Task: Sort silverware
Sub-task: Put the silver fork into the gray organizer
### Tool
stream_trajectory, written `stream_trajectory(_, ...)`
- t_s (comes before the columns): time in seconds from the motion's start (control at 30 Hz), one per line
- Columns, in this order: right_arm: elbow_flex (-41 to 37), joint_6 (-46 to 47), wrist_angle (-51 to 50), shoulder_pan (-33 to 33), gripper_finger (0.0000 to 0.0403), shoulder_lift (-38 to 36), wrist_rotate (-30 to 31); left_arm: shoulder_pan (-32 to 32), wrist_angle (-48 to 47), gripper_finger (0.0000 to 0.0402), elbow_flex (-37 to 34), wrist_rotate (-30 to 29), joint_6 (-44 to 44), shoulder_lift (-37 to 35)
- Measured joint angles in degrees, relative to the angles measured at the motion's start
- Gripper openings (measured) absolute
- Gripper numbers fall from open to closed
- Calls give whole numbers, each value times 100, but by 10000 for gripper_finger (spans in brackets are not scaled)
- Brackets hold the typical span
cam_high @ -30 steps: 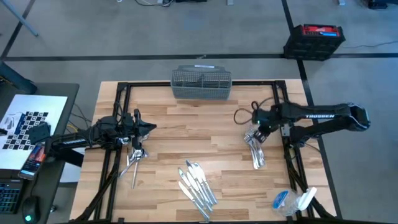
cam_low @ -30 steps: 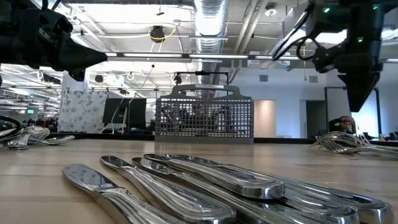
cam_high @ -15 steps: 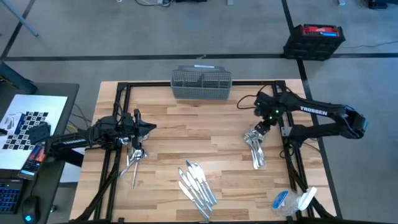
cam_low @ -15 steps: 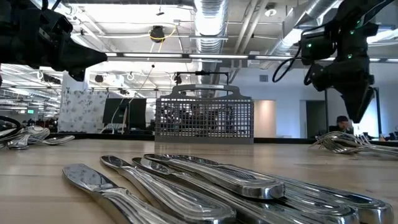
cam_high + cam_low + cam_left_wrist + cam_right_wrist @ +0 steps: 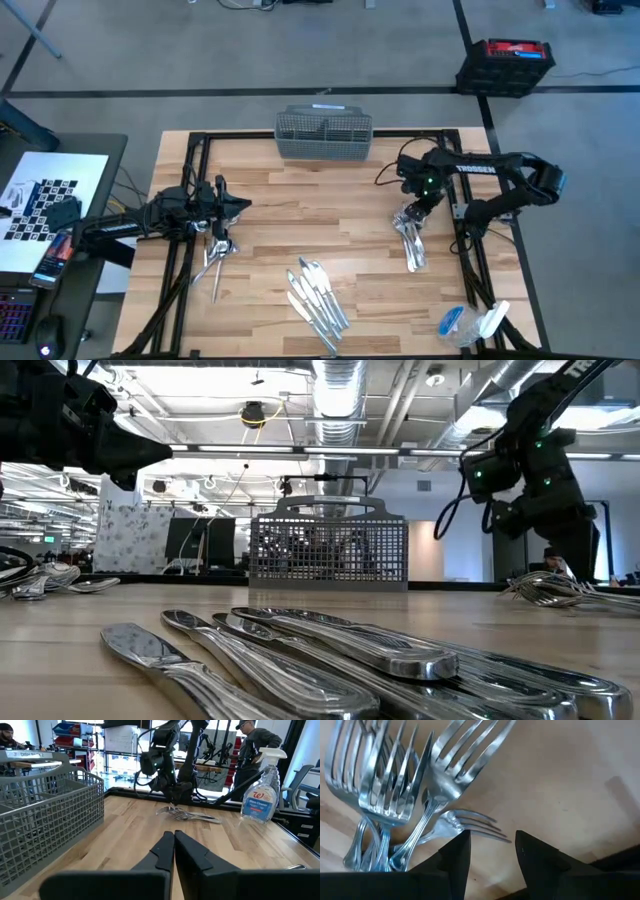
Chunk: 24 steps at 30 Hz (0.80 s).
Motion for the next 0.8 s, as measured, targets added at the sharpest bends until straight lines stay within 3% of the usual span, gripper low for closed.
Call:
stream_trajectory(0.23,30,-397,106,11,140,537,-589,0,0,0,0,0,-2,0)
stream_trajectory(0.5,66,-368,376,9,99,678,-604,0,0,0,0,0,-2,-1)
stream_trajectory(0.8,94,-366,446,9,81,705,-620,0,0,0,0,0,-2,-2)
